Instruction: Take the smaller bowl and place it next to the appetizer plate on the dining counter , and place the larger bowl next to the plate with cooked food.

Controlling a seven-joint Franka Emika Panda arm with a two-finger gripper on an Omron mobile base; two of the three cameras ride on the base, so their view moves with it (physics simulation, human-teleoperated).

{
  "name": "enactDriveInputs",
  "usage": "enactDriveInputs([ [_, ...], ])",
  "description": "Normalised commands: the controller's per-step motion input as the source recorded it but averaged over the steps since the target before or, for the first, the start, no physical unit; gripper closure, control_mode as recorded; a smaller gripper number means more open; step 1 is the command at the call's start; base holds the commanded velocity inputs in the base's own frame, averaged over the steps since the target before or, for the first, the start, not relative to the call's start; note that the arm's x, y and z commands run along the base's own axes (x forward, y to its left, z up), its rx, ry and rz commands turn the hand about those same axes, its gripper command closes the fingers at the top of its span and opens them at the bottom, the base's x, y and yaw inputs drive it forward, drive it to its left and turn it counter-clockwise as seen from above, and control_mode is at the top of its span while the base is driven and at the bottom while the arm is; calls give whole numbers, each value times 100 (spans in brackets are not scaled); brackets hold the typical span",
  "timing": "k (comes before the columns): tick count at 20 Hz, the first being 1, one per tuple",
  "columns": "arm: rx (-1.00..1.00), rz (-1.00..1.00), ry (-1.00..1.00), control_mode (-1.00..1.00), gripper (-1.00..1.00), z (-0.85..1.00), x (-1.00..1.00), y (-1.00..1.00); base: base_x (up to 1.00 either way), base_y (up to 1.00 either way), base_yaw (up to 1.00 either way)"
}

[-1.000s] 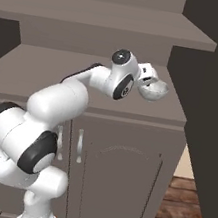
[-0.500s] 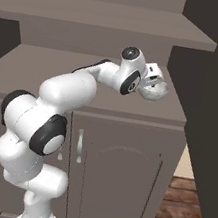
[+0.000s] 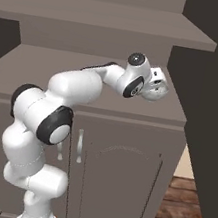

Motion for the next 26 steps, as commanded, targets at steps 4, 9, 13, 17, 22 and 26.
enactDriveInputs([
  [4, 0, 10, 0, -100, -100, 0, 29, 0, 0, 0, 0],
  [9, 0, 12, 0, -100, -100, -2, 20, 0, 0, 0, 0],
  [13, 0, 11, 9, -100, -100, -20, 10, 0, 0, 0, 0],
  [17, 0, 11, 22, -100, 100, -54, 18, 0, 0, 0, 0],
  [22, 0, 11, 7, -100, 100, -28, 29, 0, 0, 0, 0],
  [26, 0, 1, 0, -100, 100, -1, 0, 0, 0, 0, 0],
])
